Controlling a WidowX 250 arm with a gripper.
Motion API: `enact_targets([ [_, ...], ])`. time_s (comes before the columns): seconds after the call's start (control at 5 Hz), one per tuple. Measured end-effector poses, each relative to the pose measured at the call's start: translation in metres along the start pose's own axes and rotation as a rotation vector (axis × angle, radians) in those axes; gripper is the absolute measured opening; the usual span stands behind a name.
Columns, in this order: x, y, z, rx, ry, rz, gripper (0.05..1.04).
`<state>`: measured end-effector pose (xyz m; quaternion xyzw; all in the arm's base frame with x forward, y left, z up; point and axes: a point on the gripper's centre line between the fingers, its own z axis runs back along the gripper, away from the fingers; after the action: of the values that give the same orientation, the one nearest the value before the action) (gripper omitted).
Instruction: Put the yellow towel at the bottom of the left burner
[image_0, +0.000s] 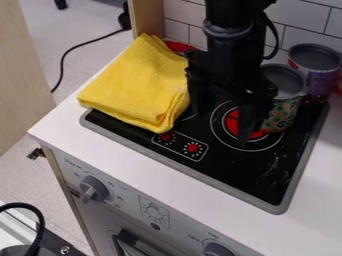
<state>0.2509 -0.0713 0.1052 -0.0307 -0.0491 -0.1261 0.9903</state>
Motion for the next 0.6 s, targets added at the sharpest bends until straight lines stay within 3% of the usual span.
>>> enact_targets([
  [0.2,-0.003,0.000,-0.006,0.000,0.023,0.006,0.999],
  [0.4,-0.006,0.014,-0.007,0.032,0.026,0.078,0.999],
  [0.6,-0.005,0.036,0.001,0.088,-0.052,0.246,0.966],
])
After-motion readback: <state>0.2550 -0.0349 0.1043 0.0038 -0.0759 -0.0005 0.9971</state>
